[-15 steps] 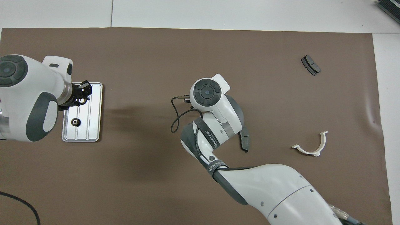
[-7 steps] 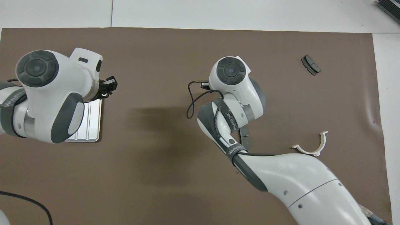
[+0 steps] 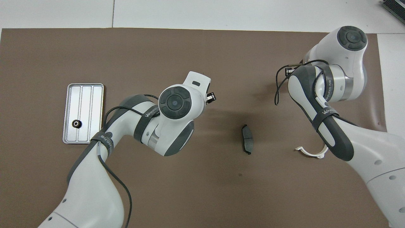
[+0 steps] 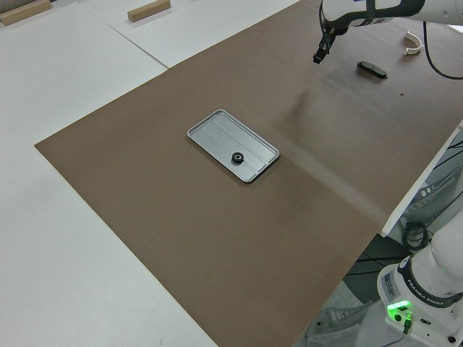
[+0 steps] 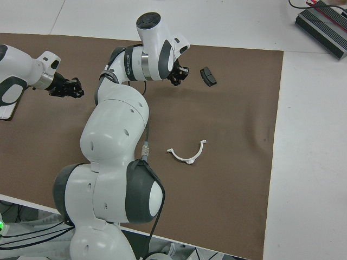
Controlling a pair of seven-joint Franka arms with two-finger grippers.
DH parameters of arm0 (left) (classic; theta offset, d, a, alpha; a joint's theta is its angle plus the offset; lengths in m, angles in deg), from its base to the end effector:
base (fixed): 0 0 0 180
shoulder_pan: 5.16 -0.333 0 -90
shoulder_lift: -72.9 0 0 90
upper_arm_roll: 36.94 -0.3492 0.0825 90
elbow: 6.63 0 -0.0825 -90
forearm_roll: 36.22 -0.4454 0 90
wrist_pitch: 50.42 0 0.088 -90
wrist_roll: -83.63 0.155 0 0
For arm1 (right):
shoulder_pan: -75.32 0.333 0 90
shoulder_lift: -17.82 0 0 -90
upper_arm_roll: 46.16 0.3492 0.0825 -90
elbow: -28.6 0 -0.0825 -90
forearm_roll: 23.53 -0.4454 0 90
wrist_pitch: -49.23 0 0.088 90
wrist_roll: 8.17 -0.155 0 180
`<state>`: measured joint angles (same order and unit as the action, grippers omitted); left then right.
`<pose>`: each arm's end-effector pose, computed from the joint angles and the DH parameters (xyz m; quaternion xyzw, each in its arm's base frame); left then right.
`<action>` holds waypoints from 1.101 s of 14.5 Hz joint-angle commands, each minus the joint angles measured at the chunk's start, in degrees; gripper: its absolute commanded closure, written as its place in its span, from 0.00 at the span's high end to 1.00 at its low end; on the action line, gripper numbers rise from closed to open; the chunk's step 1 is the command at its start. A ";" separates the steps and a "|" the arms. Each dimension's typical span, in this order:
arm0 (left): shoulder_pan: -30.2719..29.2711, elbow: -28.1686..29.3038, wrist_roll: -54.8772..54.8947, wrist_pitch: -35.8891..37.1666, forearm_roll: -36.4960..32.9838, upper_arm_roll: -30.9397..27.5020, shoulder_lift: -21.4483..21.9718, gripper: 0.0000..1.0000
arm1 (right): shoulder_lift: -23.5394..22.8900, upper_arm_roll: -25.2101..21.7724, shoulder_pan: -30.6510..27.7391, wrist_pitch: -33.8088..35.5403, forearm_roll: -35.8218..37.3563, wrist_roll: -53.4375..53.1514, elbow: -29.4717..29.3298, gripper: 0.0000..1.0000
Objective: Place bearing gear from tray to pile
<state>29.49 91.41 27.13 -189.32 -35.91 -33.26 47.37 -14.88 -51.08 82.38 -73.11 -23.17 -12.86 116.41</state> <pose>0.6045 -0.4729 0.3094 0.9774 0.1631 0.0792 0.1089 0.7758 0.0364 0.2765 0.9994 -0.0134 0.0184 0.0247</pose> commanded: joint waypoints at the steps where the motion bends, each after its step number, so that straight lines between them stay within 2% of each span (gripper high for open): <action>1: 0.68 -2.94 -0.63 -2.86 0.74 -1.04 -3.73 0.00 | 3.43 0.70 -0.65 -4.91 -0.45 1.08 7.71 0.23; 2: 0.85 -2.07 -0.63 -4.35 0.74 -1.04 -3.82 0.00 | 3.78 0.70 -1.35 -6.24 -0.10 1.17 8.86 0.48; 3: 1.03 -0.67 -0.63 -6.10 0.74 -1.04 -3.82 0.00 | 3.78 0.70 -1.53 -6.51 -0.10 1.43 9.04 0.81; 4: 1.29 0.56 -0.63 -7.60 0.83 -1.04 -3.82 0.00 | 3.78 0.70 -1.53 -6.43 -0.10 1.35 8.96 0.99; 5: 1.29 1.44 -0.63 -8.40 0.92 -1.04 -3.74 0.00 | 3.78 0.70 -1.53 -6.34 -0.10 1.17 8.87 1.00; 6: 1.29 1.89 -0.89 -8.93 1.01 -0.95 -3.74 0.05 | 3.78 0.70 -1.53 -6.34 -0.10 1.00 8.69 1.00; 7: 1.29 2.15 -1.07 -8.85 1.01 -0.95 -3.65 0.19 | 3.87 0.70 -1.35 -6.34 -0.10 0.99 8.43 1.00; 8: 1.29 2.42 -1.25 -8.76 1.09 -0.95 -3.56 0.43 | 3.96 0.61 -1.09 -6.25 -0.10 0.82 8.08 1.00; 9: 1.47 2.42 -1.77 -7.97 1.09 -1.04 -3.39 0.75 | 4.39 0.61 -1.00 -6.25 -0.10 0.82 8.08 1.00; 10: 2.08 1.98 -3.25 -6.66 1.09 -1.21 -3.12 1.00 | 4.57 0.61 -0.91 -6.25 -0.10 0.73 8.08 1.00; 13: 1.22 -2.06 -5.38 5.10 0.48 -1.92 -0.94 1.00 | 4.93 0.70 -0.39 -6.34 -0.01 0.73 6.94 1.00; 16: -5.36 1.09 -4.42 12.49 0.48 -2.18 7.49 1.00 | 4.93 1.14 0.22 -6.34 -0.10 -0.58 6.23 1.00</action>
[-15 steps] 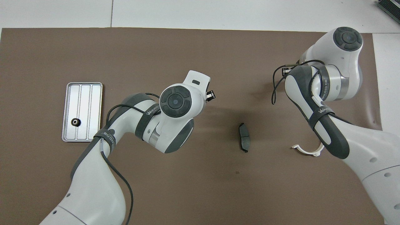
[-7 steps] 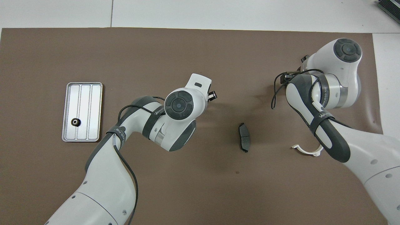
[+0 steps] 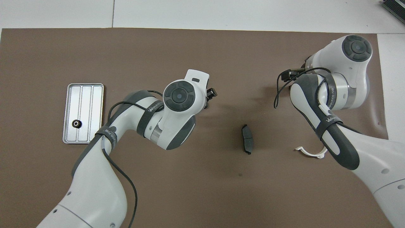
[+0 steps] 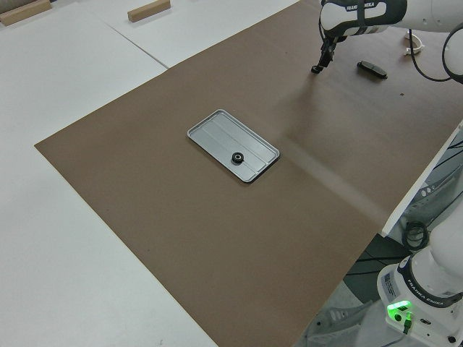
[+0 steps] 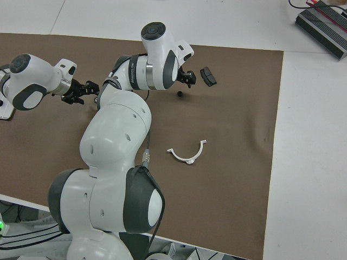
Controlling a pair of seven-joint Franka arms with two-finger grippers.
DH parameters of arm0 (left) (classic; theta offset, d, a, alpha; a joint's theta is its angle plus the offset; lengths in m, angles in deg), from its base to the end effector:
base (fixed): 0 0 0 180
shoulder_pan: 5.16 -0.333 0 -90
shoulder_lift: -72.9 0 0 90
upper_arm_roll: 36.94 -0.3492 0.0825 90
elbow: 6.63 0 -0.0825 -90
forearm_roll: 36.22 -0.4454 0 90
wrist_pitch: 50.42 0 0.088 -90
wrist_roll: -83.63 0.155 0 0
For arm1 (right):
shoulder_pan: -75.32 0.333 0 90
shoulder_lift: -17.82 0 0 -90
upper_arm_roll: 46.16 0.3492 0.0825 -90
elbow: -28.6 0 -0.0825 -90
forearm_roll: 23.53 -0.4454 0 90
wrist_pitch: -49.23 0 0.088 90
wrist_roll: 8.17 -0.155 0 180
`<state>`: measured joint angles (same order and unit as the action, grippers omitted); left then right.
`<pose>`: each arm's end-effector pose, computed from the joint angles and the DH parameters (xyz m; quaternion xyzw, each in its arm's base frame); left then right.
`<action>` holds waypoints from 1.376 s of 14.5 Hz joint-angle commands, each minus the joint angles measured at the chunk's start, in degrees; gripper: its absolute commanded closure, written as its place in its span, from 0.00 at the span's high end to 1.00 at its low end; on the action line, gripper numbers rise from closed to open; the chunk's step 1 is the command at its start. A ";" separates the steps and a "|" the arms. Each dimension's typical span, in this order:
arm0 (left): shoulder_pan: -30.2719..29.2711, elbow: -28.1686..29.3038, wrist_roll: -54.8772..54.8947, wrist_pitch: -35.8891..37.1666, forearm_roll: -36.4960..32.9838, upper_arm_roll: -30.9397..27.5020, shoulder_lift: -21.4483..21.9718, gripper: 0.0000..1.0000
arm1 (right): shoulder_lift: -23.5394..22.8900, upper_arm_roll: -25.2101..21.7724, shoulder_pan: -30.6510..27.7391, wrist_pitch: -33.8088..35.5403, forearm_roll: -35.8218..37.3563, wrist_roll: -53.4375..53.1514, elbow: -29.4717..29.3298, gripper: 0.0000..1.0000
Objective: Place bearing gear from tray to pile
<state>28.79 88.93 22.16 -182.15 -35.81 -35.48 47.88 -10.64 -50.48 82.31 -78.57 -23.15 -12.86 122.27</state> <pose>0.6236 -0.4417 0.3240 0.9687 0.2281 0.0584 0.0781 0.7619 0.0404 0.2891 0.9985 -0.0103 0.0513 0.0172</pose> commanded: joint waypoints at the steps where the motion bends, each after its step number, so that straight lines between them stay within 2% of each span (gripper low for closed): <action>1: -7.82 3.93 1.43 7.86 0.30 0.04 8.92 1.00 | 0.60 0.54 1.43 -0.62 -0.21 -2.16 -0.23 1.00; 5: -19.34 4.02 12.93 17.80 0.38 0.04 11.92 1.00 | 0.69 0.54 11.95 -0.35 -0.03 -16.11 -1.90 1.00; 7: -25.22 5.15 17.32 19.13 0.38 -0.05 12.36 1.00 | -0.27 0.54 17.41 -0.87 -0.21 -22.71 -4.36 1.00; 9: -29.98 8.83 22.50 18.26 0.30 -0.14 13.85 1.00 | -3.95 0.54 22.69 -1.23 -0.03 -28.95 -7.51 1.00; 11: -33.24 15.24 25.08 13.90 0.12 -0.31 16.13 1.00 | -7.47 0.54 25.78 -1.05 0.14 -31.70 -11.92 1.00; 14: -38.51 25.62 29.80 1.42 0.03 -0.31 18.77 1.00 | -10.11 0.54 27.62 -2.45 1.54 -31.88 -11.93 0.95; 16: -39.67 28.71 30.27 -1.33 0.03 -0.31 19.04 1.00 | -10.04 0.54 27.80 -4.74 2.77 -31.70 -11.15 0.91; 18: -39.67 31.87 29.39 -5.10 0.03 -0.31 19.13 0.71 | -10.21 0.54 27.63 -5.00 3.92 -31.44 -10.61 0.84; 19: -39.67 33.19 29.04 -7.12 0.03 -0.23 19.04 0.65 | -10.12 0.54 27.63 -5.36 4.10 -31.09 -9.74 0.82; 20: -39.67 34.16 28.86 -8.79 0.03 -0.31 18.87 0.63 | -10.04 0.54 27.46 -5.53 4.19 -31.09 -8.78 0.79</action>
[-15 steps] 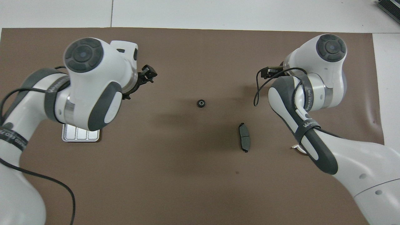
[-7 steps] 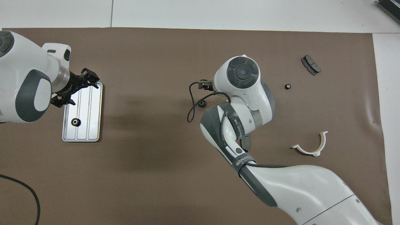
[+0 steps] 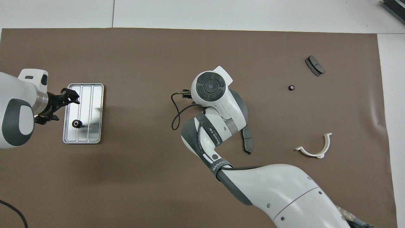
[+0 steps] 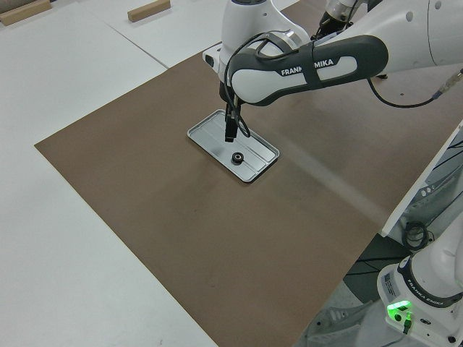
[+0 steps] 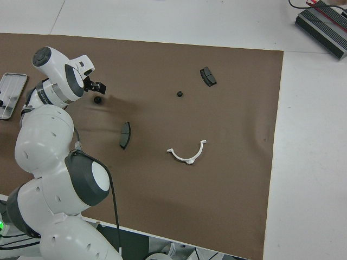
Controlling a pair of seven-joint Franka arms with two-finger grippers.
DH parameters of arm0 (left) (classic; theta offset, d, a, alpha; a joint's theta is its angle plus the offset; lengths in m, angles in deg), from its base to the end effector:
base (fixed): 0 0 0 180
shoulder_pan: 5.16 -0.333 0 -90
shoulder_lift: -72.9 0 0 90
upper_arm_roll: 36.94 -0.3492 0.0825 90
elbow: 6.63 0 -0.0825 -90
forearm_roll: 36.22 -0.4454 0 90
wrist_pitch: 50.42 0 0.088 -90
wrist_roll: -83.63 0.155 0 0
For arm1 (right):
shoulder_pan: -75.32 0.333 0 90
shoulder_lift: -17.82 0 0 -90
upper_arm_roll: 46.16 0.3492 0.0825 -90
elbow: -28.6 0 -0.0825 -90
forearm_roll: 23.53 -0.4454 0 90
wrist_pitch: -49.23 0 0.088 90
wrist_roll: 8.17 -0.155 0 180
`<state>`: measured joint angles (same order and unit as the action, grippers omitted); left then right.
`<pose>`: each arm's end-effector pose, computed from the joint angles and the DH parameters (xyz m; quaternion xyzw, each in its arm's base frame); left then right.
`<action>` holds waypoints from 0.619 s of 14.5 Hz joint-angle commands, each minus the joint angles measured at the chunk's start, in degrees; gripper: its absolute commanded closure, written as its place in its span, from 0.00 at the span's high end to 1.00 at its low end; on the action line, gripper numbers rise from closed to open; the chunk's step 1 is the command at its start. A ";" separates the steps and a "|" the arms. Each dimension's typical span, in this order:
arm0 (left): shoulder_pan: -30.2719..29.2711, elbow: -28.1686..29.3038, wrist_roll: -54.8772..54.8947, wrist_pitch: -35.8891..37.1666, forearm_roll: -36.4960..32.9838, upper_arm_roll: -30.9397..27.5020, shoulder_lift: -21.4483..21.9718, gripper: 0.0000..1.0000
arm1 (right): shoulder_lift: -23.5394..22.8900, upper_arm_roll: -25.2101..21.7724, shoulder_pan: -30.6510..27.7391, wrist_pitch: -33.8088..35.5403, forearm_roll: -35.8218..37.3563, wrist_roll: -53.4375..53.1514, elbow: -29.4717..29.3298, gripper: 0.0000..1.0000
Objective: Place bearing gear from tray to pile
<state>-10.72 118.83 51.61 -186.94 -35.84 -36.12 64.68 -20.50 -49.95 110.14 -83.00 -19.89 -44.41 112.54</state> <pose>0.6042 0.0498 0.2684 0.9479 0.3175 0.0233 0.0091 0.6964 0.4245 0.2516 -0.9950 0.0172 -0.0976 0.0108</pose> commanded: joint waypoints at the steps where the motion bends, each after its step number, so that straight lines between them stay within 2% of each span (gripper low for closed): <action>1: 0.10 4.44 -1.63 -4.54 0.06 0.41 1.98 0.61 | -0.17 0.01 -0.37 -1.10 0.93 0.47 1.40 0.74; 5: 0.54 4.70 -2.34 -5.33 0.06 0.33 1.37 0.61 | 0.53 0.10 -0.02 -3.03 0.40 0.29 5.09 0.63; 9: 0.19 5.85 -1.91 -7.44 0.06 0.33 1.10 0.61 | 0.88 0.19 -0.02 -2.33 -0.39 -0.32 5.19 0.51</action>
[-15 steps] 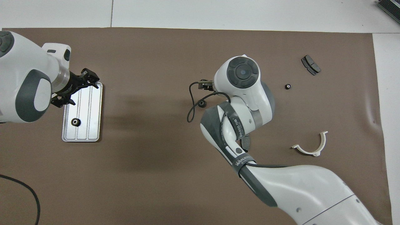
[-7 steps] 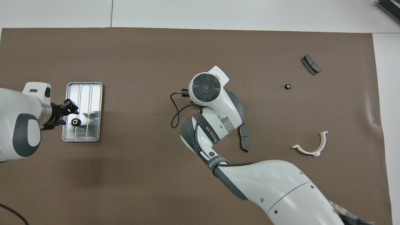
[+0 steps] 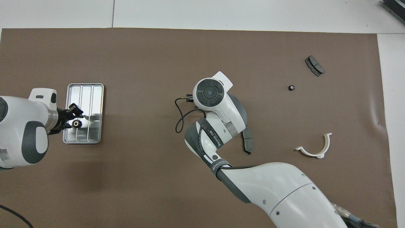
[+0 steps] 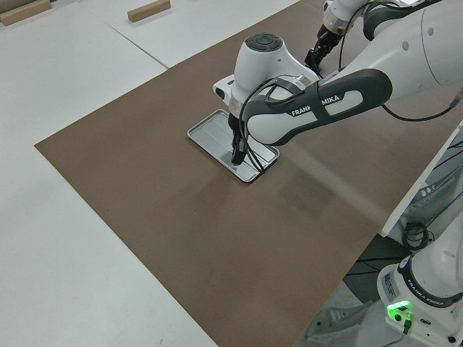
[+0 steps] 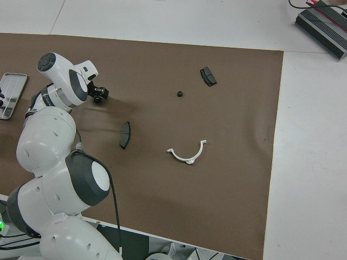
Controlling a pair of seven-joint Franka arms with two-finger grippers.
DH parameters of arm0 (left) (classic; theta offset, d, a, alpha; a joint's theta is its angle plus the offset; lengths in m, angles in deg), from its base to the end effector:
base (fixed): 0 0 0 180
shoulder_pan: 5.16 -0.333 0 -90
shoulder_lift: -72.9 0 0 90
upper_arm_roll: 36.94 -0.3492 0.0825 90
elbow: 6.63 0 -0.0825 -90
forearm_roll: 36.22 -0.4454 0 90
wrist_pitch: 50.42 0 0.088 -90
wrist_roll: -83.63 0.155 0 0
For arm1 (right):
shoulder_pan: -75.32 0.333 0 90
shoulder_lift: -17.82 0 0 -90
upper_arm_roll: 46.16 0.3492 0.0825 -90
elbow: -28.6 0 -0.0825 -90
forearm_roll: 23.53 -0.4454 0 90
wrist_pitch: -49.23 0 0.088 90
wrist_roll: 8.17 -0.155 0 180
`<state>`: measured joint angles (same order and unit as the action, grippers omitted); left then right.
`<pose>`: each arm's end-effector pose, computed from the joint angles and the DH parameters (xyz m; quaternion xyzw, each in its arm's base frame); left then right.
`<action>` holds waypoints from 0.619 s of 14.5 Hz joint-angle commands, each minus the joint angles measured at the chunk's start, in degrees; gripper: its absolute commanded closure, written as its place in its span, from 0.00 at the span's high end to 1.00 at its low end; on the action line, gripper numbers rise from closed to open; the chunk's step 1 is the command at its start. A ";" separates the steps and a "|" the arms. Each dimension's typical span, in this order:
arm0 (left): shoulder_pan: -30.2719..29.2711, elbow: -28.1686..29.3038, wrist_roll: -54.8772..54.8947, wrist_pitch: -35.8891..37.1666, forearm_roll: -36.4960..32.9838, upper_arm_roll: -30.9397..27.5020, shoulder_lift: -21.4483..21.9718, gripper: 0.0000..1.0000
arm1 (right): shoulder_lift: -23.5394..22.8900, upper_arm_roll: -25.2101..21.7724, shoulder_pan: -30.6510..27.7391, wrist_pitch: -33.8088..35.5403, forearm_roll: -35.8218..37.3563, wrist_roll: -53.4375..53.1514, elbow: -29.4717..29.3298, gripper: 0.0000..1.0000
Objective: Place bearing gear from tray to pile
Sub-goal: 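Grasp the last gear in the tray with the left gripper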
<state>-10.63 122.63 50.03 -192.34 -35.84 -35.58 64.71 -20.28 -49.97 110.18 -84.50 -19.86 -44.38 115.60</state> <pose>0.5917 0.0422 0.2469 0.9447 0.3255 0.0368 0.0136 0.6857 0.4173 0.2294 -0.9960 0.0159 -0.0877 0.0047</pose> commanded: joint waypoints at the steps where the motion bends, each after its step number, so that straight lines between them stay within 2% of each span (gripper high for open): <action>1: 0.02 2.05 -0.33 -2.13 0.06 -0.21 1.07 0.61 | 0.66 0.47 0.03 -0.66 -0.42 -0.44 2.12 0.48; 4: -0.15 2.49 -0.24 -2.83 0.06 -0.21 0.81 0.61 | 0.75 1.52 -0.06 -0.48 -0.42 -1.76 2.12 0.42; 6: -0.24 2.84 -0.07 -3.45 0.06 -0.12 0.72 0.55 | 0.75 2.22 -0.06 -0.57 -0.42 -3.25 2.03 0.39; 9: -0.33 3.28 0.02 -4.85 0.06 -0.12 0.37 0.54 | 0.75 2.93 -0.06 -0.66 -0.42 -3.60 2.03 0.31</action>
<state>-10.68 124.26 50.04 -194.91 -35.84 -35.68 64.69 -19.84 -48.48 110.20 -84.36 -19.86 -45.98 115.73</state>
